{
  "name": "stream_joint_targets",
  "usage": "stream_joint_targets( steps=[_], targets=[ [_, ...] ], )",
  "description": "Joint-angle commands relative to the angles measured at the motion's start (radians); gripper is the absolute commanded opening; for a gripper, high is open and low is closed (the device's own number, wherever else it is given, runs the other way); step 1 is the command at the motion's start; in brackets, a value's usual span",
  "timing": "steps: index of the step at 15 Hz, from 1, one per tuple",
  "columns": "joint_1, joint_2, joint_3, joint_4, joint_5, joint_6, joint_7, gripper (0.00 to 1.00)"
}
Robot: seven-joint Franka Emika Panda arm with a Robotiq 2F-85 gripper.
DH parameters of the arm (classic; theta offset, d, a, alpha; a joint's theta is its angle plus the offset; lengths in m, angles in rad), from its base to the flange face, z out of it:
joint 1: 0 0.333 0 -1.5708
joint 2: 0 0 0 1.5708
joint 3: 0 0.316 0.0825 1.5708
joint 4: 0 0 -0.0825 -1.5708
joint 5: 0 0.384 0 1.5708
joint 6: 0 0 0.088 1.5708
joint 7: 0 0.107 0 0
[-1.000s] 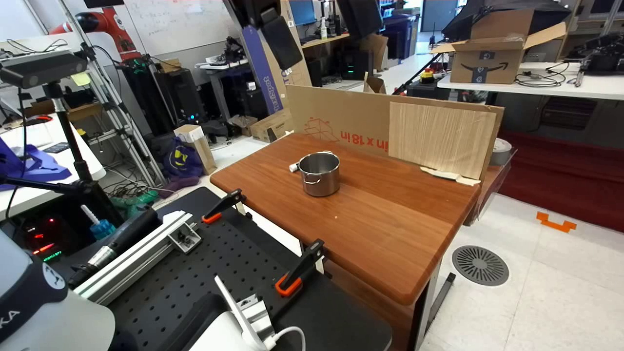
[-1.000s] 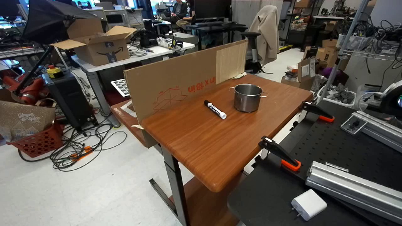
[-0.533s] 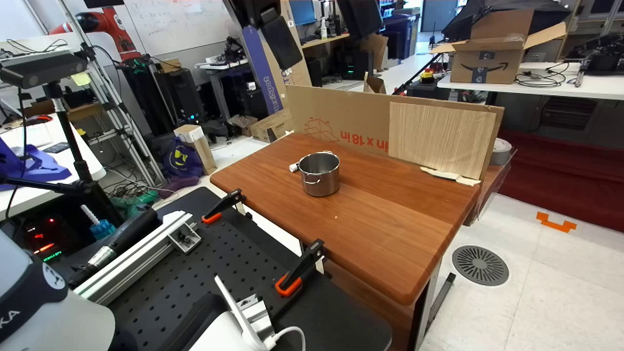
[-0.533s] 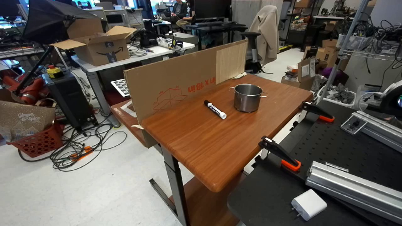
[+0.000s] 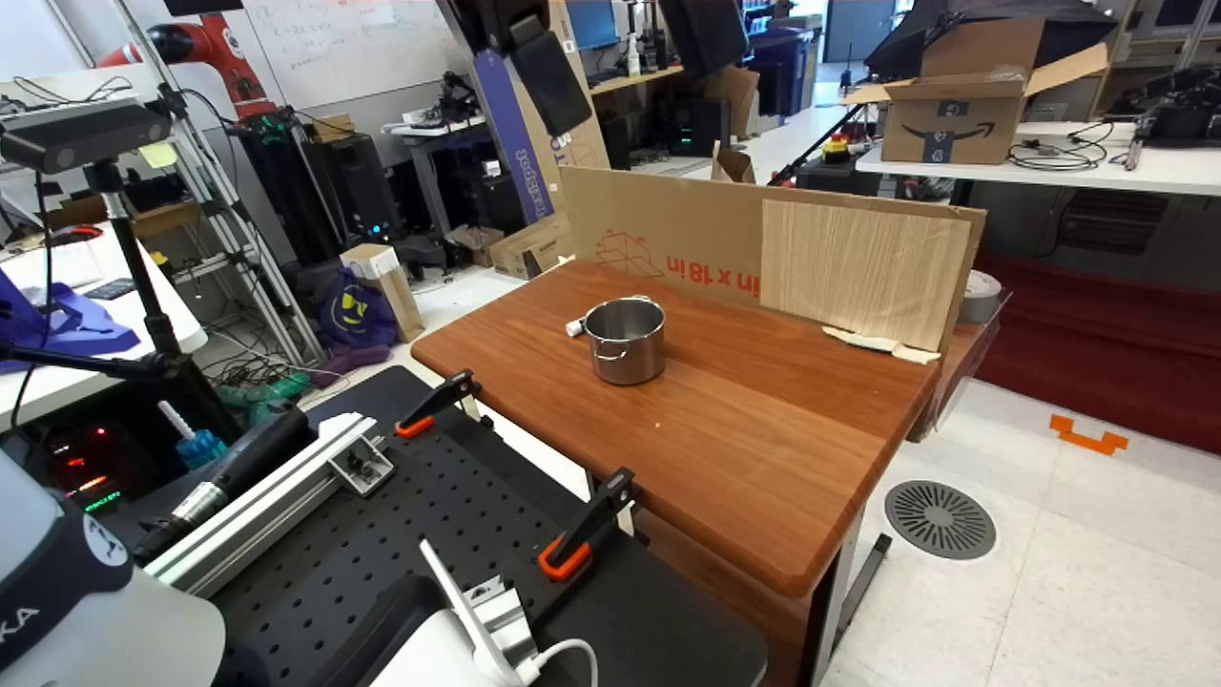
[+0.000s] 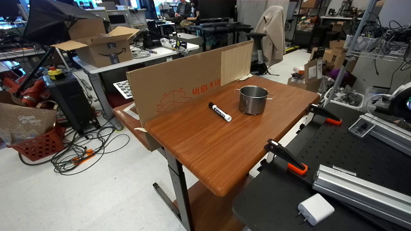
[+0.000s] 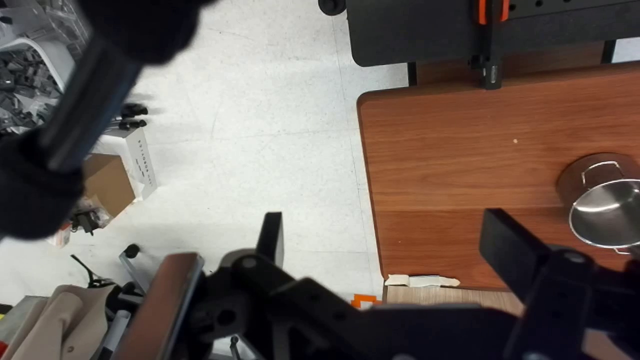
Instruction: Put the marker in the pot
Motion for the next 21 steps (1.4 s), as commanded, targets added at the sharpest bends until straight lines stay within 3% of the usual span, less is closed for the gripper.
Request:
stream_joint_targets(
  steps=[1,9,21],
  targets=[
    [0.013,0.015,0.011,0.010,0.026,0.007,0.030,1.00],
    [0.116,0.144,0.096,0.075,0.130,0.043,0.169,1.00],
    [0.258,0.567,0.232,0.311,0.258,0.158,0.341,1.00]
  ],
)
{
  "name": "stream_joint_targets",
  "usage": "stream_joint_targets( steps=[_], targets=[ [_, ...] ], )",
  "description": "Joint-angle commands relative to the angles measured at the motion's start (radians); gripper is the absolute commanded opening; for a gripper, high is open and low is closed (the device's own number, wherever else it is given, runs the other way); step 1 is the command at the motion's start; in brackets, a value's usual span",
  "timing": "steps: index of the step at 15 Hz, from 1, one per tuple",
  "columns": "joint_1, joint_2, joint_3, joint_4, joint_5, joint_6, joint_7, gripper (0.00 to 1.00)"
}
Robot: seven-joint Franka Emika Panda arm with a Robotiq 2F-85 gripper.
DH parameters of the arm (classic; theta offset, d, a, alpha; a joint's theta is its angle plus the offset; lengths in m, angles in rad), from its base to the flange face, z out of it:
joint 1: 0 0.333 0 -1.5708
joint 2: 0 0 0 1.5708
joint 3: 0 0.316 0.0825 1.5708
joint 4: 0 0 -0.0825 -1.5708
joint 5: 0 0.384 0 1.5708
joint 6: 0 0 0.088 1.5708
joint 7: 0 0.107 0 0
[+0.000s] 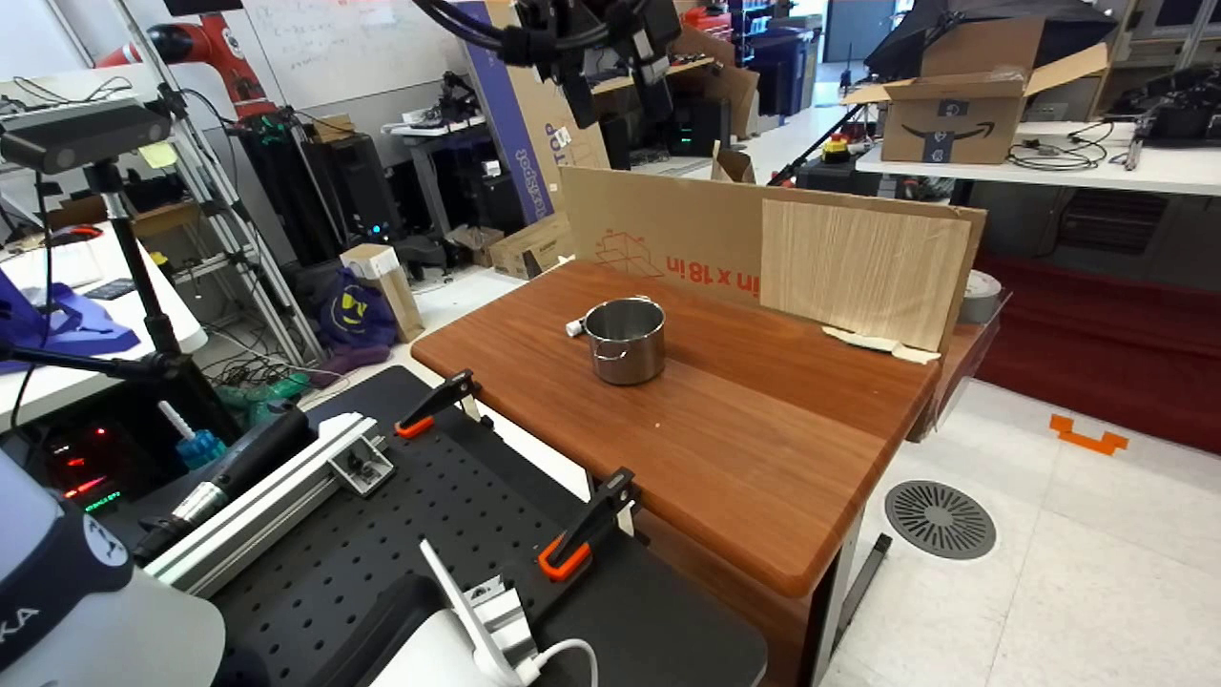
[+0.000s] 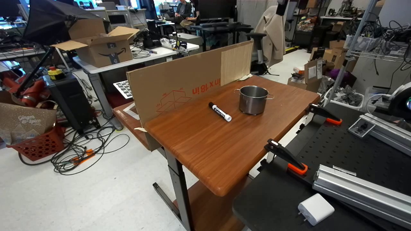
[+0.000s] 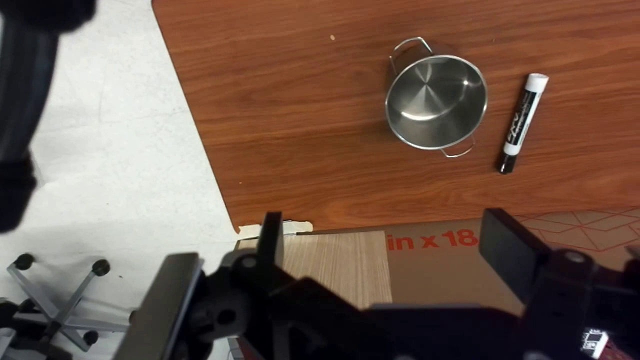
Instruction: Put the marker in the pot
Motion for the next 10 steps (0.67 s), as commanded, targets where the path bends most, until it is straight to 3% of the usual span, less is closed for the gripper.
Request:
stream_joint_targets(
  steps=[1,10],
  targets=[
    [0.027,0.132,0.010,0.073,0.049,0.040,0.023,1.00],
    [0.112,0.383,0.057,0.194,0.022,0.128,0.163,1.00]
  ],
)
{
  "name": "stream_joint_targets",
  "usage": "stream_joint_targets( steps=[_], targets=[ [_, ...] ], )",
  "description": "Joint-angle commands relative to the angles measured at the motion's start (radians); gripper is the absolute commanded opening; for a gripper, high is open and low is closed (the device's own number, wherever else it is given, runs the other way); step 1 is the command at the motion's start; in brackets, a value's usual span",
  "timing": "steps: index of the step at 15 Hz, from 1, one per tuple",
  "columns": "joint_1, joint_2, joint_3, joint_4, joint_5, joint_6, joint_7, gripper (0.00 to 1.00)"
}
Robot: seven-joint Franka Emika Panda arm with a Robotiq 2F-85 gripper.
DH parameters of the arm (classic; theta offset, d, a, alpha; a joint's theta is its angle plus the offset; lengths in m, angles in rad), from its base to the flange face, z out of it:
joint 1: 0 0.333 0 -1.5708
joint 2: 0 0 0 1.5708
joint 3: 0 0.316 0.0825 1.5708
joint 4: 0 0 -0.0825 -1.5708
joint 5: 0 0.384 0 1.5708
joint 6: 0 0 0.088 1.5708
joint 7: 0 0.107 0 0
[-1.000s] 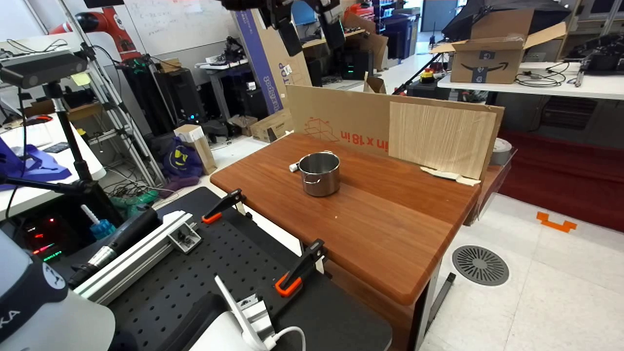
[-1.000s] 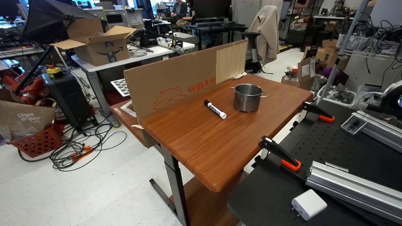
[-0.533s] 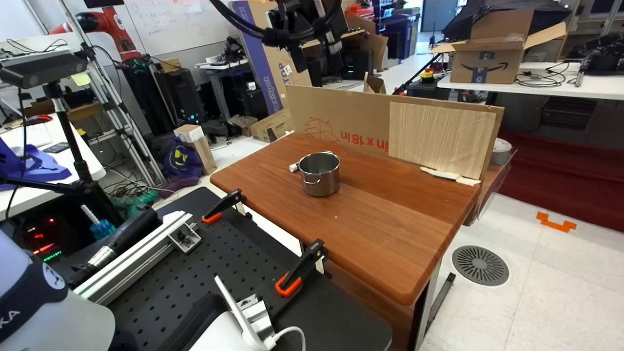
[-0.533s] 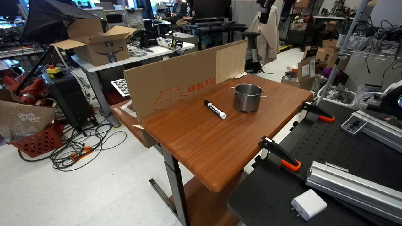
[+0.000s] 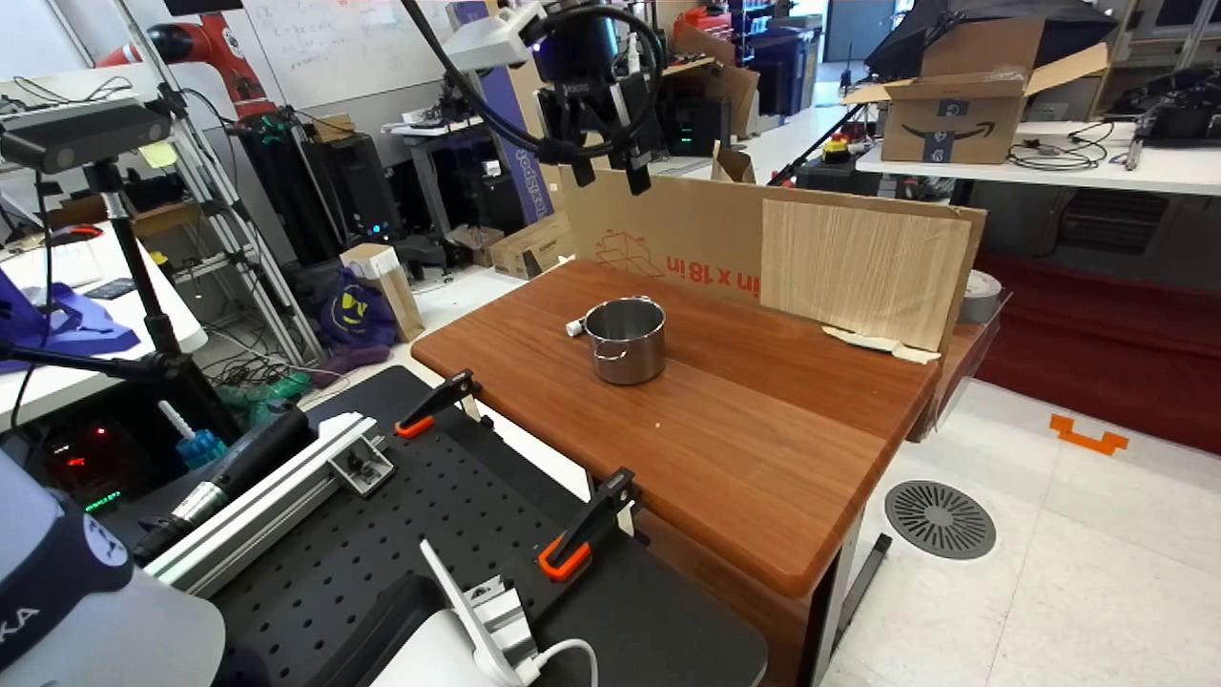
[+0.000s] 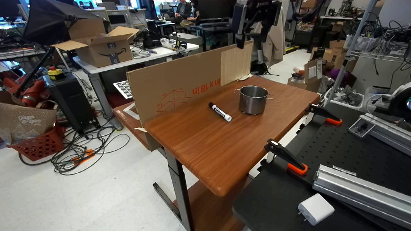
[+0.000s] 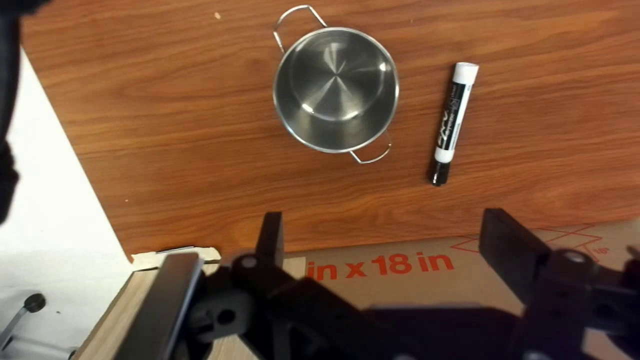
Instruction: Put the marker in the pot
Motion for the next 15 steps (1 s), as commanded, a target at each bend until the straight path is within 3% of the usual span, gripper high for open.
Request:
stream_joint_targets(
  steps=[1,15],
  targets=[
    [0.034,0.087,0.007,0.059,-0.012,0.037,0.060,1.00],
    [0.152,0.362,-0.023,0.215,-0.007,0.093,0.130,1.00]
  ],
)
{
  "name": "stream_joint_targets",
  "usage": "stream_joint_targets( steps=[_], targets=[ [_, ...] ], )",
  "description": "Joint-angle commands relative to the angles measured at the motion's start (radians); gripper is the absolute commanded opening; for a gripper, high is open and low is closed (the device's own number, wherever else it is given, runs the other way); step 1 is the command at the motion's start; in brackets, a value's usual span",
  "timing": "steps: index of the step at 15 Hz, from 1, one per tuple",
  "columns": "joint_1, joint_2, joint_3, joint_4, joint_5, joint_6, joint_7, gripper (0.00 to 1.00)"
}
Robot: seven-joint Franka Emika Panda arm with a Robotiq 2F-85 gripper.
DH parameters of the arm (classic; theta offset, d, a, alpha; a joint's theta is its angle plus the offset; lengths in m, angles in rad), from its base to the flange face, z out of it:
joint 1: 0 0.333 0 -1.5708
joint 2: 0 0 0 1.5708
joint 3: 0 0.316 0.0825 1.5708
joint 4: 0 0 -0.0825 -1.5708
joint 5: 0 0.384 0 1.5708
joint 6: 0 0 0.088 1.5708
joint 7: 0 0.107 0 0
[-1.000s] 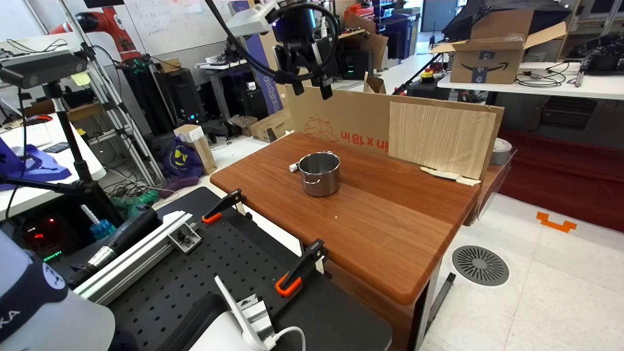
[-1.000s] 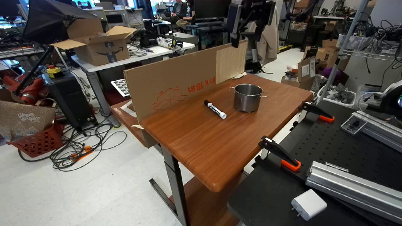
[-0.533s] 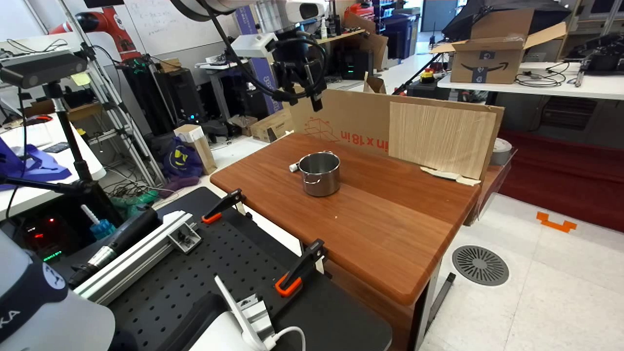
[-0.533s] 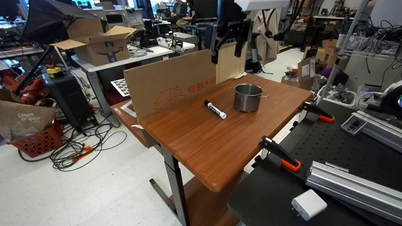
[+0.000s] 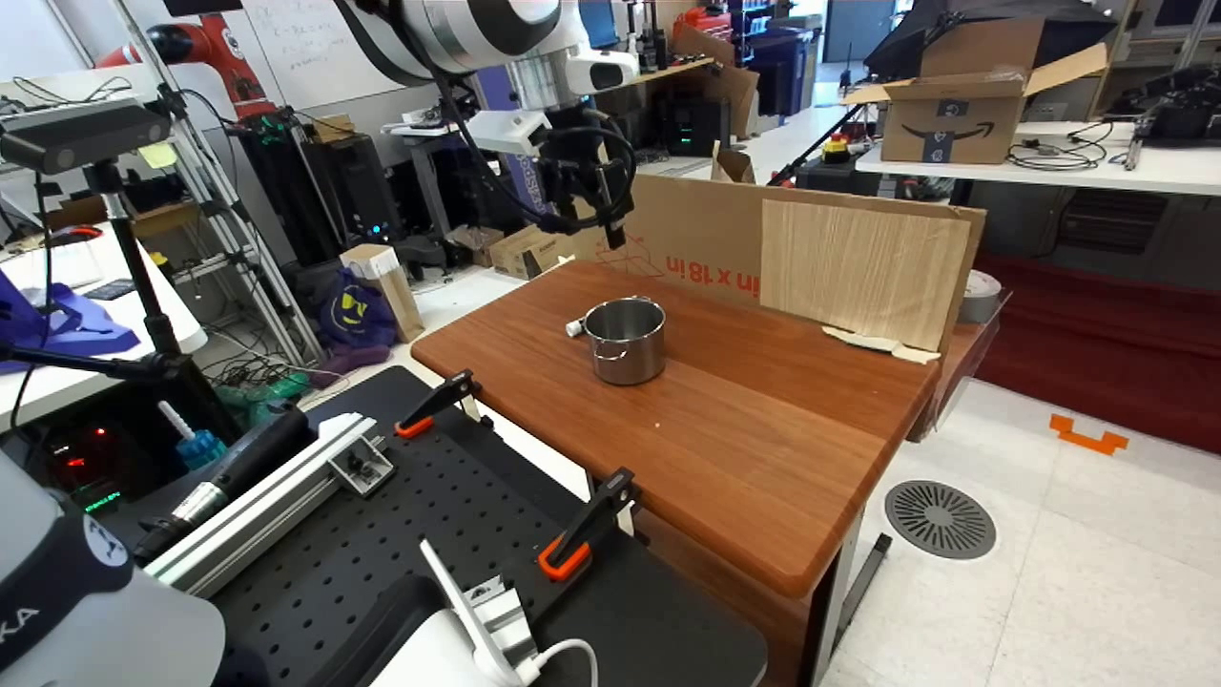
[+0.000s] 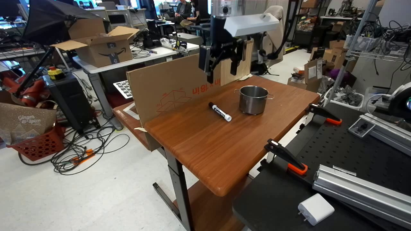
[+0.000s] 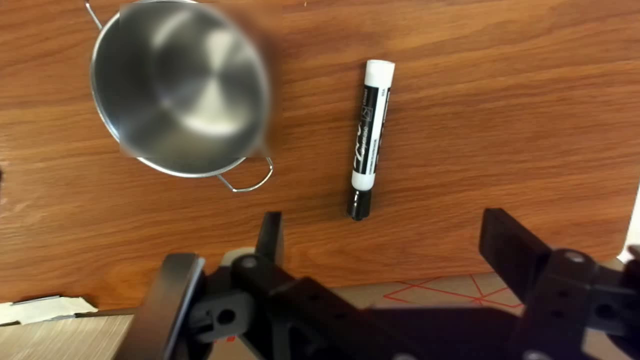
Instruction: Put the marker in the pot
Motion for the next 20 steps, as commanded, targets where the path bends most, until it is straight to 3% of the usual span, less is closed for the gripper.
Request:
stream_joint_targets(
  steps=[1,11,19,20],
  targets=[
    [0.036,0.080,-0.031,0.064,0.003,0.017,0.008,1.00],
    [0.104,0.279,-0.075,0.224,0.006,-0.009,0.007,1.00],
    [0.109,0.370,-0.076,0.301,0.027,-0.020,-0.020,1.00],
    [0.109,0.375,-0.078,0.304,0.027,-0.017,-0.021,0.75]
  ],
)
